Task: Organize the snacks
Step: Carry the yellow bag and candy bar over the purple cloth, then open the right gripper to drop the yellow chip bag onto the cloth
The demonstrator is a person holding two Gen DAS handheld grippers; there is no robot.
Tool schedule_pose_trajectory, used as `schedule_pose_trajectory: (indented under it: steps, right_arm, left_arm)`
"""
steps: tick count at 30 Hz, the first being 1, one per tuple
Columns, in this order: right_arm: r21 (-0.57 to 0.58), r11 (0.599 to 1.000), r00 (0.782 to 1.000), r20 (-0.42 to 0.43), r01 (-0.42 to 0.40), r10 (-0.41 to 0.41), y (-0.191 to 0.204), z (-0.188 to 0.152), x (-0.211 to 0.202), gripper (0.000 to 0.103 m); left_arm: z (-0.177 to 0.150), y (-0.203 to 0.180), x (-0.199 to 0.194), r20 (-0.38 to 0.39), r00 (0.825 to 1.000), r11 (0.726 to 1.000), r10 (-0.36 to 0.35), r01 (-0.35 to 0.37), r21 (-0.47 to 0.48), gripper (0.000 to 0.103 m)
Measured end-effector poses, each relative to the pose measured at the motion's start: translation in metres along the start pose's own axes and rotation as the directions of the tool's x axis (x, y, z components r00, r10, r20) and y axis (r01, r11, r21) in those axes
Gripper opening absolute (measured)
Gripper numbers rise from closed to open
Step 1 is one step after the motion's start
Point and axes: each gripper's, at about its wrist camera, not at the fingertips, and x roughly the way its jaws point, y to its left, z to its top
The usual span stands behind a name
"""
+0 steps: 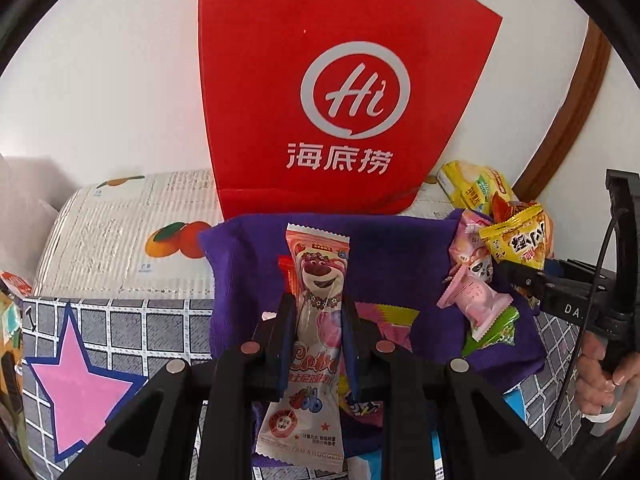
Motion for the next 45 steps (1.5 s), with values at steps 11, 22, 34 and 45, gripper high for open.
schedule_pose_trajectory:
  steps: [11,22,34,45]
  right_arm:
    - [0.008,1.000,0.998,-0.057,-0.030,0.030,0.002,-0.002,0.010,0.047]
    - [0.010,1.000,0.993,-0.113,-0.023,0.024,0.004,-0.003,0.026,0.048]
    - [-0.030,0.999,0.999,-0.033,-0.019,0.018,0.016,0.001,0.003,0.065]
    - [-0.017,0.999,0.998,0.046,-0.029,0.030,0.020,0.005,-0.023,0.065]
  left_arm:
    - [0.002,0.006,0.000,-0.004,1.000,1.000,0.003,-0.003,-0.019,0.021]
    - [0.003,0.018,0.006,-0.030,1.000,0.997,-0.003,0.001,-0.071,0.021]
    - [0.001,0.019,0.013,-0.048,0.999,0.996,-0.005,0.000,-0.087,0.023]
    - [0.001,0.016,0.013,-0.062,0.997,0.997,-0.041,0.037,-0.064,0.029]
